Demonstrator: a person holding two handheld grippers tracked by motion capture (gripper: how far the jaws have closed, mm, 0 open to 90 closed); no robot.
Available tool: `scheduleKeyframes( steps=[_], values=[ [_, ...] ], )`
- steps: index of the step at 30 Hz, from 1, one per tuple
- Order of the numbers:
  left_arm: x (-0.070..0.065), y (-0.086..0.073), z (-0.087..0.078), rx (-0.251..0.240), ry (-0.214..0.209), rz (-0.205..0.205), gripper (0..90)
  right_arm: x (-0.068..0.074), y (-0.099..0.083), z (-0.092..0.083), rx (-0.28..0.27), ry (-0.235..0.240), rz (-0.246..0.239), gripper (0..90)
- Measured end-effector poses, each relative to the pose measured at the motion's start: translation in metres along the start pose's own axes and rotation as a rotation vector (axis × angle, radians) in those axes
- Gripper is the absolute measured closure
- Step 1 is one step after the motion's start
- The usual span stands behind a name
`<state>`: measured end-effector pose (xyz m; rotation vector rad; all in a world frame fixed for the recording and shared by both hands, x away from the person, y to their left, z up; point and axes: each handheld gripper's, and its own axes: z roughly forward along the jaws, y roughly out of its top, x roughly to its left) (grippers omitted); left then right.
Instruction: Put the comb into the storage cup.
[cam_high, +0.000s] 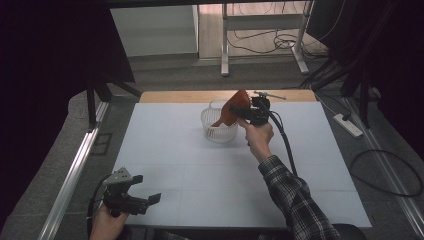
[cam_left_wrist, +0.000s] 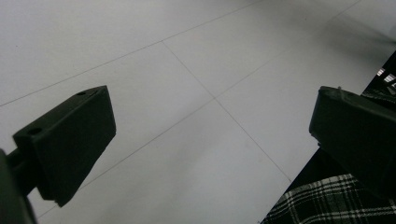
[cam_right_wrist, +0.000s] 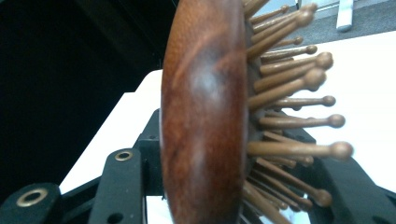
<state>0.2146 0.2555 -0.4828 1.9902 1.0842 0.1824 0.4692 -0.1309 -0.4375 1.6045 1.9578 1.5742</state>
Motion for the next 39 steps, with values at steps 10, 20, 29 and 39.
scheduleKeyframes(
  steps=[10, 20, 29, 39],
  values=[
    [0.0003, 0.0000, 0.0001, 0.001, -0.001, -0.001, 0.4, -0.0078, -0.0021, -0.0016, 0.003, -0.008, 0.015, 43.7],
    [0.0004, 0.0001, 0.0001, 0.001, 0.000, -0.002, 0.4, -0.0081, -0.0021, -0.0025, 0.019, -0.025, -0.021, 37.5],
    [0.0005, 0.0000, 0.0001, 0.001, -0.001, -0.003, 0.5, -0.0073, -0.0033, -0.0018, 0.037, -0.041, -0.056, 30.3],
    [0.0004, 0.0001, 0.0001, 0.002, -0.002, -0.001, 0.5, -0.0045, -0.0034, -0.0022, 0.044, -0.066, -0.102, 25.1]
  ],
)
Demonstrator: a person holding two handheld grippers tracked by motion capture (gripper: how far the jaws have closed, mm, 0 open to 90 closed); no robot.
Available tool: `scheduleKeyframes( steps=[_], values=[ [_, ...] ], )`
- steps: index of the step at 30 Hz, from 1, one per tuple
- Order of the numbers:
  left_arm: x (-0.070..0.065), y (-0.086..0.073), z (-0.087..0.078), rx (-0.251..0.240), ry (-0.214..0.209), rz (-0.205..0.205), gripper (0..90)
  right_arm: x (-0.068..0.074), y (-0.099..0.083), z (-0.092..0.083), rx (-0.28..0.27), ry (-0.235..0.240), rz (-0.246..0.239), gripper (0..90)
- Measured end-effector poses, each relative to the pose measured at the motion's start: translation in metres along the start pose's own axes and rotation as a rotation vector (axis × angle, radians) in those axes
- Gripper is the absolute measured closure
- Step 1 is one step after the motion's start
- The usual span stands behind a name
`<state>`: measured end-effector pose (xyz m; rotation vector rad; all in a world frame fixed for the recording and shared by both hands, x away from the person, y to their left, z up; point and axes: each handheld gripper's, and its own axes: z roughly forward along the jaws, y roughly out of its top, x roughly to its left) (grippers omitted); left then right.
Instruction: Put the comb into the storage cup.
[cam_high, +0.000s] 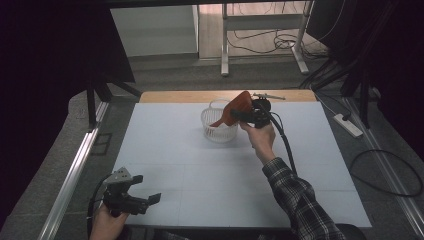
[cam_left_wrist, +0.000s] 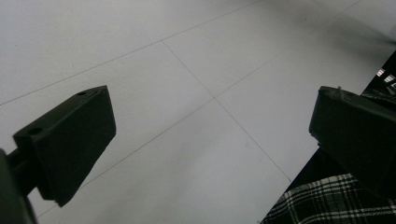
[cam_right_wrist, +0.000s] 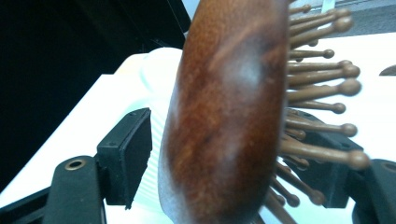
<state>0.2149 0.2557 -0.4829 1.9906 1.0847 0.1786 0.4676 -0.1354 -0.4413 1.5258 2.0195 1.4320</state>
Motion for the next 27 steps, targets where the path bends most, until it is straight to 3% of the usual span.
scheduleKeyframes(
  steps=[10, 27],
  values=[
    [-0.0002, 0.0001, 0.0002, 0.001, 0.001, -0.002, 0.5, 0.0010, 0.0013, -0.0012, 0.013, -0.028, -0.059, 17.1],
    [-0.0002, 0.0002, 0.0004, 0.003, 0.001, -0.001, 0.5, 0.0057, 0.0061, -0.0061, 0.051, -0.031, -0.156, 11.6]
  ],
)
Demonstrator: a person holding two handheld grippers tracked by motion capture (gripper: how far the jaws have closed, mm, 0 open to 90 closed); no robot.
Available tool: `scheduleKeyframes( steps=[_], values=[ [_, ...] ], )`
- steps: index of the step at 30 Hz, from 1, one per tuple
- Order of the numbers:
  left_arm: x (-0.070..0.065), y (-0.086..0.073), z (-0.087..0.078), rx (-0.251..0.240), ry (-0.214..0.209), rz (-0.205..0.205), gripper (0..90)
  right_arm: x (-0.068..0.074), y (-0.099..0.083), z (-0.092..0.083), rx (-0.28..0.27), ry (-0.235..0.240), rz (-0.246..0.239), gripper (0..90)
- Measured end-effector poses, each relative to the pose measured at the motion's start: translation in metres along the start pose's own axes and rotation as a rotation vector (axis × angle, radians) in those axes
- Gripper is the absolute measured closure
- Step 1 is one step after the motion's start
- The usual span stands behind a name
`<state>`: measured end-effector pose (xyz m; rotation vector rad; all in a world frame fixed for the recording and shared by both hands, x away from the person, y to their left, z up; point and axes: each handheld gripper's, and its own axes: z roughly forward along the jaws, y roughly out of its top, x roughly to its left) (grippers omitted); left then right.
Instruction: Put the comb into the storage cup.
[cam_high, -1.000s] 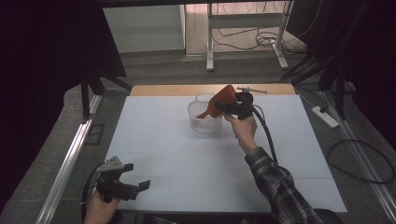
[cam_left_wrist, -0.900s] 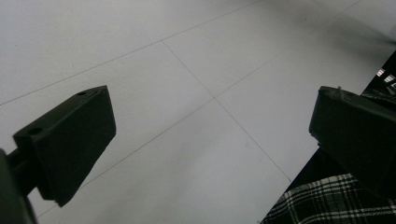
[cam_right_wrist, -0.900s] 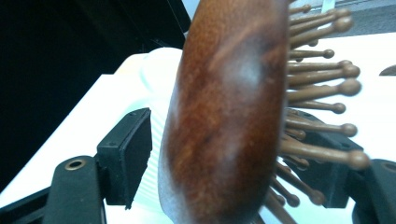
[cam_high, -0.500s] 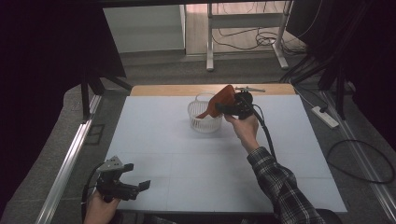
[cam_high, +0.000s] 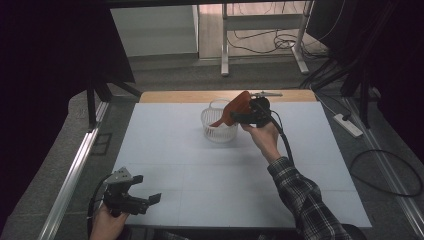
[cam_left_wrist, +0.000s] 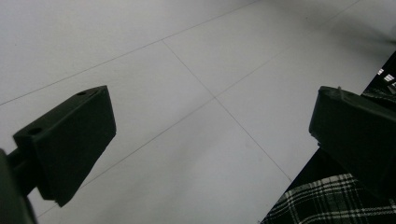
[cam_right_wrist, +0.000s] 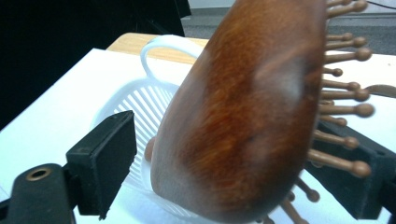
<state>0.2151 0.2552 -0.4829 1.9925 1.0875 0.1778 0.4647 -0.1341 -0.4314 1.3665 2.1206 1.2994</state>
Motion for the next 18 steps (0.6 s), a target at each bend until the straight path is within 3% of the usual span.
scheduleKeyframes(
  steps=[9, 18],
  values=[
    [0.0000, 0.0001, 0.0001, 0.000, 0.000, 0.002, 0.4, -0.0014, 0.0010, -0.0030, 0.040, 0.023, -0.040, 9.6],
    [-0.0001, 0.0001, 0.0001, 0.001, 0.002, 0.002, 0.4, 0.0021, 0.0001, -0.0057, 0.077, 0.022, -0.109, 2.9]
  ],
)
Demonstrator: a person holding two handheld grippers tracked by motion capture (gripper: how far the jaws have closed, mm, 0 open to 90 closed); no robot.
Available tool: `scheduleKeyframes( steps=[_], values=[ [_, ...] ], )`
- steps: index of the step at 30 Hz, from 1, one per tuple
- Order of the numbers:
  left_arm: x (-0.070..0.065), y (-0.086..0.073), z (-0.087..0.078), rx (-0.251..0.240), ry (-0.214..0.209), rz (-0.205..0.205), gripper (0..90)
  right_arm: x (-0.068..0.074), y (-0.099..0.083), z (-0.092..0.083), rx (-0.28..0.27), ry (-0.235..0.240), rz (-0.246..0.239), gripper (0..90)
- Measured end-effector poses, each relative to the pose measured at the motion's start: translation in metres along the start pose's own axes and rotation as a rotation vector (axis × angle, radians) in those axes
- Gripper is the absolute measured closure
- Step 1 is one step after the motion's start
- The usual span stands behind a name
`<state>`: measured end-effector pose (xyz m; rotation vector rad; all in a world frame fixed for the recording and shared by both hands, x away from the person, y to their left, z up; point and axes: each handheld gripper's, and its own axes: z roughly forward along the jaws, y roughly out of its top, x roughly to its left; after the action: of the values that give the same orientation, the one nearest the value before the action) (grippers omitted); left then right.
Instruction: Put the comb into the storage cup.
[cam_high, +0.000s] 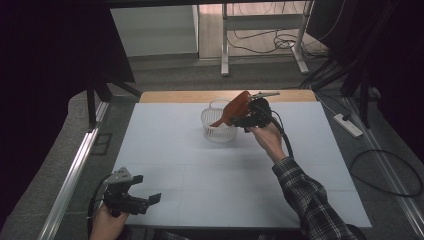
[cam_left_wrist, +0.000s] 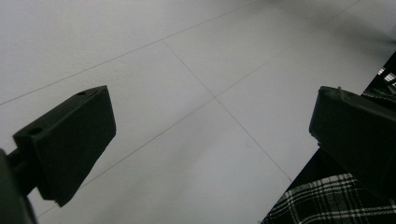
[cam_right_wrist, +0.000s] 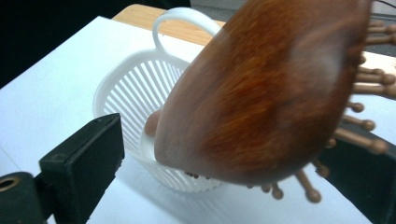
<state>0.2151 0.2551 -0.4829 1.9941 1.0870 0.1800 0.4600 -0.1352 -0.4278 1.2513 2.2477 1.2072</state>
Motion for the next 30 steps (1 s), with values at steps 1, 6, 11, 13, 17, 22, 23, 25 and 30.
scheduleKeyframes(
  steps=[1, 6, 11, 13, 17, 22, 23, 25, 30],
  values=[
    [0.000, 0.000, 0.000, -0.001, 0.000, 0.000, 0.5, 0.000, 0.000, 0.000, 0.002, 0.002, -0.008, 2.2],
    [0.000, 0.000, 0.000, 0.000, 0.000, -0.002, 0.5, 0.003, -0.001, -0.004, 0.011, 0.001, -0.050, 0.0],
    [0.000, 0.000, 0.000, 0.000, 0.000, -0.001, 0.5, 0.004, -0.003, -0.009, 0.009, 0.013, -0.072, 0.0],
    [0.000, 0.000, 0.000, 0.000, 0.000, -0.002, 0.4, 0.005, -0.005, -0.010, 0.008, 0.016, -0.081, 0.0],
    [0.000, 0.000, 0.000, 0.000, 0.001, -0.001, 0.5, 0.006, -0.009, -0.013, 0.006, 0.021, -0.094, 0.0],
    [0.000, 0.000, 0.000, -0.001, 0.001, 0.000, 0.5, 0.007, -0.013, -0.015, 0.013, 0.023, -0.106, 0.0],
    [0.000, 0.000, 0.000, -0.001, 0.001, -0.001, 0.5, 0.007, -0.014, -0.016, 0.015, 0.023, -0.108, 0.0],
    [0.000, 0.000, 0.000, -0.001, 0.000, -0.002, 0.5, 0.007, -0.015, -0.016, 0.013, 0.029, -0.106, 0.0],
    [0.000, 0.000, 0.000, -0.002, -0.001, 0.001, 0.5, 0.006, -0.017, -0.018, 0.022, 0.034, -0.109, 0.0]
  ],
)
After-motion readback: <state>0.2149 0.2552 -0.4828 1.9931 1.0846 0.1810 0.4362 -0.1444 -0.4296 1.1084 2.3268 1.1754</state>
